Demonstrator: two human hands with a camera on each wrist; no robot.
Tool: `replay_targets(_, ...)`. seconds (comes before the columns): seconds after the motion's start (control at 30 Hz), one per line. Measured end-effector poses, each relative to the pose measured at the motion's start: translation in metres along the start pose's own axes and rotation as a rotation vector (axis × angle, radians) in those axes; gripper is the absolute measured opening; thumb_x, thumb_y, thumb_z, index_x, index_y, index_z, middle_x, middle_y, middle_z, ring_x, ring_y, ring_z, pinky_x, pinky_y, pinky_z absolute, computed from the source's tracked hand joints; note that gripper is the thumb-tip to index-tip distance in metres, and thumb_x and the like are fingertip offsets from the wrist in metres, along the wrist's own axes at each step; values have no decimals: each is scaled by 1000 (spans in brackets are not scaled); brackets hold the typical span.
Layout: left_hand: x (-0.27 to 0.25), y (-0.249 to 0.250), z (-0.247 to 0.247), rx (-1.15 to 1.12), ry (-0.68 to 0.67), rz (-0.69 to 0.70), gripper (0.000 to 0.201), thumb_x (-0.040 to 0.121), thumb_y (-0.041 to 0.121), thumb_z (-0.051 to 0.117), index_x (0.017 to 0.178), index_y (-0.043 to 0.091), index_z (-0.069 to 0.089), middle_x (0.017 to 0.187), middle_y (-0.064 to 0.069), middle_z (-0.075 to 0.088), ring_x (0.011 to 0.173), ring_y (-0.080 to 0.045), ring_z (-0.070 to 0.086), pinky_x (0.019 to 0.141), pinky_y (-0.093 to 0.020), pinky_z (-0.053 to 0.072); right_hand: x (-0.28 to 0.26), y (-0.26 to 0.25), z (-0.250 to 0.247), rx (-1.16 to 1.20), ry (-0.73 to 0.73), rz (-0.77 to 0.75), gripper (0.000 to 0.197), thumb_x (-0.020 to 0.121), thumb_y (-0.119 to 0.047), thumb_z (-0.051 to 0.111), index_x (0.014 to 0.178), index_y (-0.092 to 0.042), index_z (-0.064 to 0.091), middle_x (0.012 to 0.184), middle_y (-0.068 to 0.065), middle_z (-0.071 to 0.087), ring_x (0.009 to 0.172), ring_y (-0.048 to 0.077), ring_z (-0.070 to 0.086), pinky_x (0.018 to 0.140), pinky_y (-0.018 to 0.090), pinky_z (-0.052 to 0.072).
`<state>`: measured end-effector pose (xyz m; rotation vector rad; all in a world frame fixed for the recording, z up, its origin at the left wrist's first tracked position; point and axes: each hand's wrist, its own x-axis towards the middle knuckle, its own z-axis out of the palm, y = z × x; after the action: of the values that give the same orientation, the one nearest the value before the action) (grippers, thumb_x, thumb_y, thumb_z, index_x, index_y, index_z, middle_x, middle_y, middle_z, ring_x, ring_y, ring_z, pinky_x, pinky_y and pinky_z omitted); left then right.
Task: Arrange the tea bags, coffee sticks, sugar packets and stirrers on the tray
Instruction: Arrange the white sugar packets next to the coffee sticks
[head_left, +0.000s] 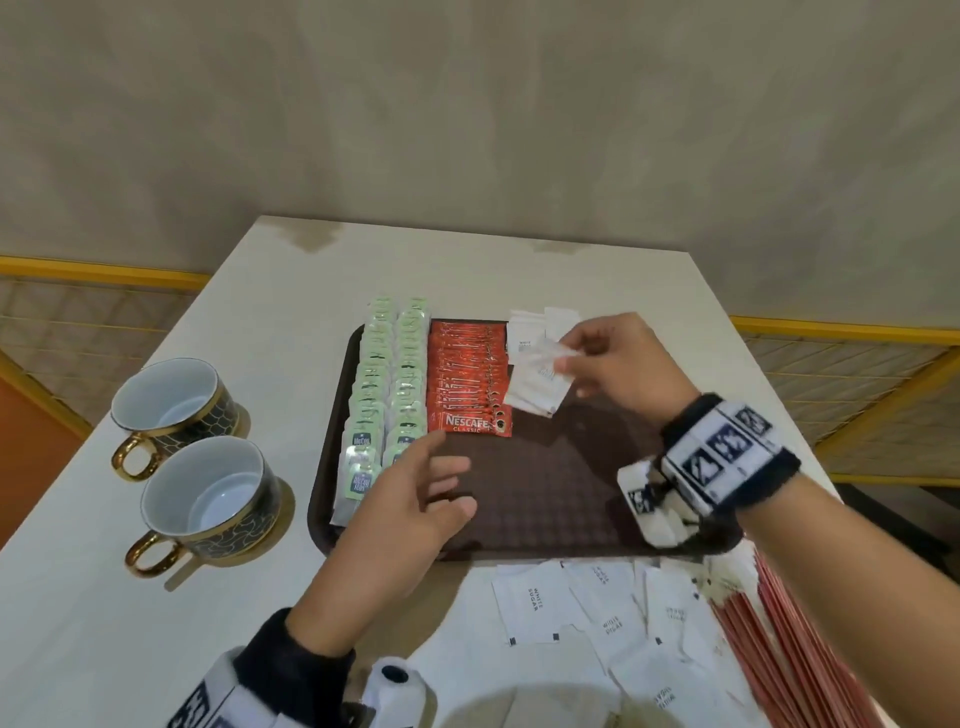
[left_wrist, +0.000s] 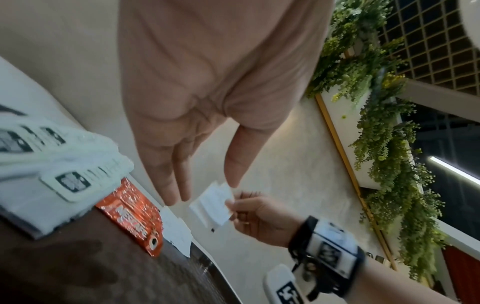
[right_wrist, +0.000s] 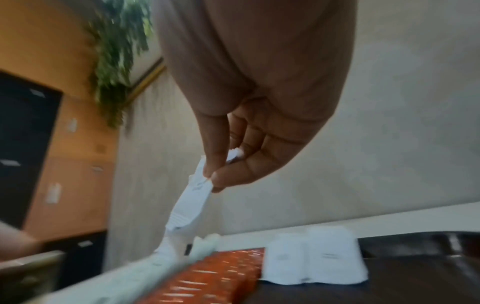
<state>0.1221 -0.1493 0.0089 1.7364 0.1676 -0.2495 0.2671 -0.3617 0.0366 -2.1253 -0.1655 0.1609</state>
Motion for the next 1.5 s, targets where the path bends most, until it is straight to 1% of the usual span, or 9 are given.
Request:
replay_targets(0.2,-8,-10,-13,-28,60,7,43,87,-1,65,114,32,61,101,10,73,99,1,66,73,-11,52,89,32,-2,-323,-6,66,8,88,-1,64,88,-8,67,90,11,64,70,18,59,52,21,52)
replay_targets(0.43,-17,-15,-7,8,49,10,34,86,-6,64,100,25,70,94,11,74,88,-2,68,77,-9,49,128,42,12,-407,-55,43,10,88,1,64,92,-6,70,94,13,64,79,25,62,65,31,58)
replay_targets(0.53,-17,-15,-7,31,43,19,33,86,-5,64,97,26,71,94,10,75,89,-2,68,81,-15,52,131,47,16,-375,-35,55,17,85,3,68,101,-4,69,97,14,63,79,30,66,70,34,60)
replay_targets(0.63,-17,-15,-9,38,36,18,36,87,-4,65,93,30,73,94,11,75,91,-3,69,81,-14,52,131,49,12,-277,-2,69,24,81,5,72,100,-7,66,87,7,56,66,24,64,56,23,59)
replay_targets(0.77,-16,-16,-11,19,22,23,41,87,1,67,90,42,72,95,10,75,91,-2,69,80,-12,51,130,48,-12,-62,-43,121,19,78,7,74,86,-6,63,77,6,54,60,19,64,61,26,60)
replay_targets(0.83,-17,-17,-11,-11,31,15,25,84,11,69,89,35,75,94,9,76,90,-4,69,80,-14,52,129,50,-26,-38,-97,154,18,79,7,73,79,-6,61,76,7,54,65,20,63,64,26,61)
replay_targets(1.07,-20,-18,-10,6,15,-24,30,87,-5,64,97,22,72,94,10,76,89,-2,69,79,-13,52,125,62,-29,-473,-141,192,15,80,-6,77,79,-10,62,76,1,58,70,17,55,51,24,46)
replay_targets(1.27,-23,-17,-12,-9,28,-9,29,86,-6,64,96,20,72,93,8,76,87,-4,69,77,-13,52,132,59,-19,-676,-85,111,20,75,-10,80,82,-11,62,92,8,63,88,25,57,75,30,44)
replay_targets(1.5,-26,-17,-12,-26,60,-17,30,85,-7,65,94,20,73,91,6,76,86,-7,70,78,-17,54,123,53,-16,-643,15,21,29,75,-11,78,96,-7,59,92,6,55,86,27,54,69,31,41)
